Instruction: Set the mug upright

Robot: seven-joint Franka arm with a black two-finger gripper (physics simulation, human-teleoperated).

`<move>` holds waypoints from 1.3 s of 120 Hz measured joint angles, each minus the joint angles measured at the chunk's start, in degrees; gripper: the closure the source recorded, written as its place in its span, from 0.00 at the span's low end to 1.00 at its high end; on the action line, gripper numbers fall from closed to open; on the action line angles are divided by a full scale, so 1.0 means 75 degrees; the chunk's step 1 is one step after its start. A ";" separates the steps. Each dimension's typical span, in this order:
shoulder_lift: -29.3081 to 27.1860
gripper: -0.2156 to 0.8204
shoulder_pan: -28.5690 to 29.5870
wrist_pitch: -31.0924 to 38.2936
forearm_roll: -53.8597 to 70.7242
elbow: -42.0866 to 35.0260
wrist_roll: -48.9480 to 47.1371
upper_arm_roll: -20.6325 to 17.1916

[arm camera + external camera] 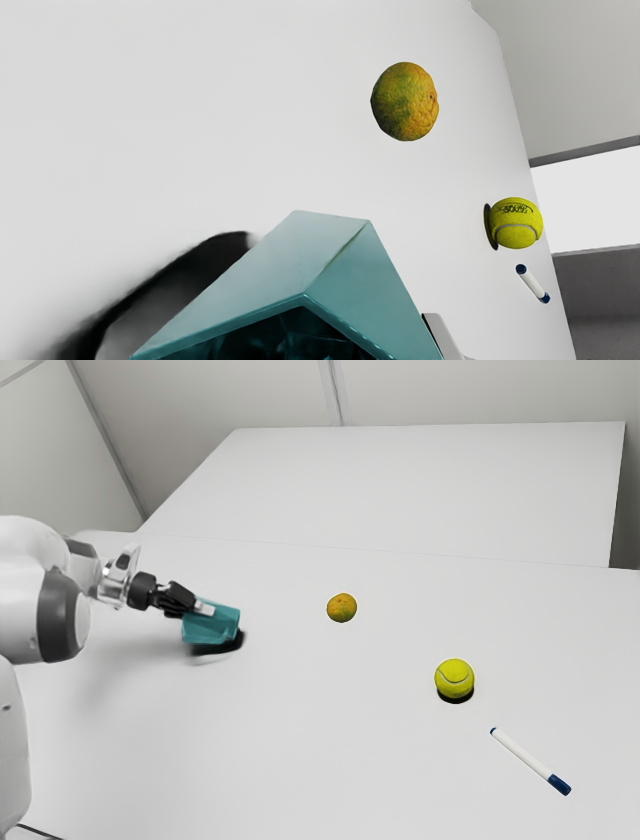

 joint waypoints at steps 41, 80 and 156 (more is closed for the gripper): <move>-0.2574 0.94 -0.1171 0.1199 0.1760 -0.1112 -0.0210 -0.0190; -0.4172 0.94 -0.1656 0.3813 0.6726 -0.2202 -0.1671 -0.2058; -0.3588 0.94 -0.2041 0.5709 1.0041 -0.2464 -0.4461 -0.2680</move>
